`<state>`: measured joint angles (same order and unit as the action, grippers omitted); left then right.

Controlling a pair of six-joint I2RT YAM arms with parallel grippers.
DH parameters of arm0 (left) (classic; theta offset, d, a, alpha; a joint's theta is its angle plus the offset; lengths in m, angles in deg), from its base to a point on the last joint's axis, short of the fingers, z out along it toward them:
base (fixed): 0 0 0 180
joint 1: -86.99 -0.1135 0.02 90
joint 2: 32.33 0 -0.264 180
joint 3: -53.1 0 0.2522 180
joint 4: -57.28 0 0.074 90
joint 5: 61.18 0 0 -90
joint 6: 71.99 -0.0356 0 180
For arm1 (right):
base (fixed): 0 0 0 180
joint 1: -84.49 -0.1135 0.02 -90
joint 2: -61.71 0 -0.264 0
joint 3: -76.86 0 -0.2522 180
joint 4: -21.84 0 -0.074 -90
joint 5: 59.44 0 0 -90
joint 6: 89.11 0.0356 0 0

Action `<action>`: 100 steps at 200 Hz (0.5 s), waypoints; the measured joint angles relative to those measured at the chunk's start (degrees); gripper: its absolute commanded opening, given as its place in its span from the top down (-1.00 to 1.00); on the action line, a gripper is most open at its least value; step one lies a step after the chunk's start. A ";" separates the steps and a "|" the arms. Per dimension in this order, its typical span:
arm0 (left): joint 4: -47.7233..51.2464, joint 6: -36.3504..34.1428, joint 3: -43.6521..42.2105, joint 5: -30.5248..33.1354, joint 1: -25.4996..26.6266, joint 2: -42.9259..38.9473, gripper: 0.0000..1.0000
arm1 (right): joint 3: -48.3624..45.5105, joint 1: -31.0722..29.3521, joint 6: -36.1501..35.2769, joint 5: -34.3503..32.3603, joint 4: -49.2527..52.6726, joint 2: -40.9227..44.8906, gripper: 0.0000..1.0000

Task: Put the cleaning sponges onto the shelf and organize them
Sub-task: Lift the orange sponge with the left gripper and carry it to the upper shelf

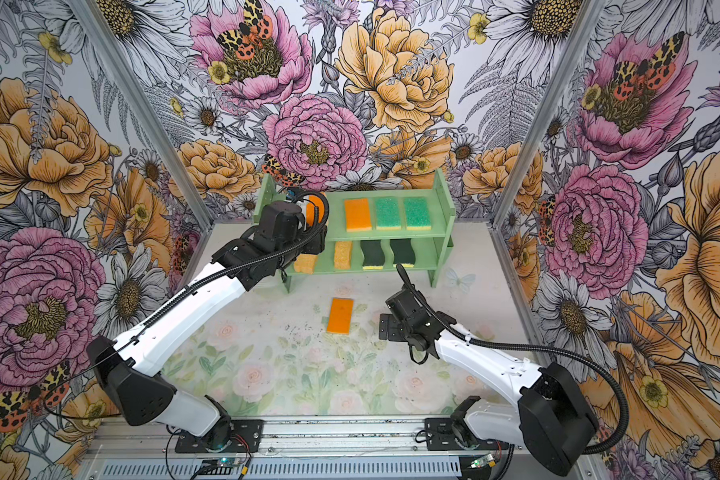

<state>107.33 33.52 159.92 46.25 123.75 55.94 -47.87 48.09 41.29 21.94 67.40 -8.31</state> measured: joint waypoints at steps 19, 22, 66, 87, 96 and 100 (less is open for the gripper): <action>-0.07 -0.55 1.75 -0.59 -0.68 2.23 -0.26 | 0.02 0.00 0.35 0.00 0.02 -0.28 -0.95; -0.07 -0.61 1.95 -0.61 -0.70 2.54 -0.26 | 0.02 0.02 0.37 0.00 0.02 -0.28 -0.95; 0.11 -0.94 5.14 -1.05 -0.94 6.10 -0.27 | 0.02 0.00 0.72 0.00 -0.02 -0.57 -0.95; 0.22 -0.72 5.99 -1.05 -0.94 6.97 -0.27 | 0.02 0.00 0.72 0.13 0.02 -1.27 -0.95; 0.33 -0.70 6.49 -1.05 -0.94 7.48 -0.27 | 0.02 0.00 0.72 0.17 0.00 -1.38 -0.95; 0.37 -0.70 6.75 -1.05 -0.94 7.67 -0.27 | 0.02 0.00 0.74 0.17 0.02 -1.38 -0.96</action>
<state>107.70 32.82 166.67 45.20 122.81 63.61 -47.84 48.09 42.03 22.11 67.42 -9.69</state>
